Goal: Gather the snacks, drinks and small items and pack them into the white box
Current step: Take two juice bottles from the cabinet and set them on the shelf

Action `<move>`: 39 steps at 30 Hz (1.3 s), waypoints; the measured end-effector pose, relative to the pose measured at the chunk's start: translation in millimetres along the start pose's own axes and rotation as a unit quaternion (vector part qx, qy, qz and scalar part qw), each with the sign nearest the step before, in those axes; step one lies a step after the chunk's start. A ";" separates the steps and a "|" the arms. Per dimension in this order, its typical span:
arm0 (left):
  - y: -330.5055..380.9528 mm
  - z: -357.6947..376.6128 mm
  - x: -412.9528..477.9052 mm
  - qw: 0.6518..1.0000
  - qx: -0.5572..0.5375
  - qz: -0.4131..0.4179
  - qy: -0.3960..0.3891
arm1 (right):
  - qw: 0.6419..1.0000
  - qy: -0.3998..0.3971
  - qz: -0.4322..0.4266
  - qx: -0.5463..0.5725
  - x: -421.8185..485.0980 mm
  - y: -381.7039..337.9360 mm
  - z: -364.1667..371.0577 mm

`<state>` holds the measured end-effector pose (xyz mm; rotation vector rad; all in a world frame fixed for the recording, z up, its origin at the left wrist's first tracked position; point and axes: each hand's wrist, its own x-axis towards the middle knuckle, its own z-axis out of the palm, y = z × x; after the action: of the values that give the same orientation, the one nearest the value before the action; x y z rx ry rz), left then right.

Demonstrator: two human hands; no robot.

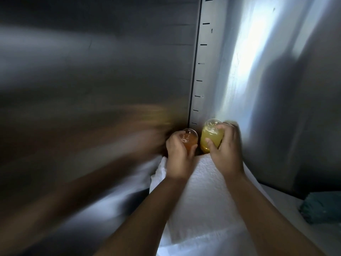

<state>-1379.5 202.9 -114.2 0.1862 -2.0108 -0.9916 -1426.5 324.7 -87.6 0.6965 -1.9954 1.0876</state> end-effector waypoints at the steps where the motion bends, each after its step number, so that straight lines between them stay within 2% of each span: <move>1: 1.3 -3.1 -0.9 1.000 -0.024 0.001 0.019 | 1.000 0.017 -0.009 0.014 -1.3 -3.0 -1.6; 8: 23.5 -31.4 -7.9 0.987 -0.109 0.059 0.104 | 0.984 0.125 -0.108 0.072 -9.4 -8.0 -10.2; 13: 61.1 -72.7 -14.3 0.975 -0.142 0.129 0.111 | 0.969 0.169 -0.134 0.120 -10.9 -17.8 -19.8; 15: 75.6 -92.3 -17.0 0.978 -0.140 0.122 0.091 | 0.963 0.188 -0.122 0.150 -11.7 -36.2 -24.6; 18: 92.1 -120.8 -27.1 0.984 -0.148 0.082 0.061 | 0.957 0.203 -0.046 0.203 -18.6 -77.2 -37.2; 22: 115.3 -161.5 -46.8 0.982 -0.162 0.064 0.076 | 0.940 0.144 0.047 0.305 -37.2 -130.6 -68.4; 27: 137.7 -211.6 -82.2 0.979 -0.179 0.040 0.093 | 0.943 0.055 0.033 0.328 -67.8 -187.8 -97.8; 30: 140.8 -234.4 -105.3 0.986 -0.141 0.032 0.088 | 0.942 0.018 0.027 0.333 -89.1 -212.6 -102.0; 33: 136.1 -250.8 -128.3 0.990 -0.097 0.039 0.097 | 0.933 -0.003 0.037 0.357 -113.8 -230.6 -99.9; 39: 130.2 -292.3 -172.6 0.994 -0.061 -0.004 0.086 | 0.919 -0.030 0.049 0.389 -157.4 -261.7 -99.6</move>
<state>-1023.4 201.9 -41.0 0.2047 -1.7894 -1.0640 -1107.5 298.9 -59.5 1.0381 -1.6143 1.9740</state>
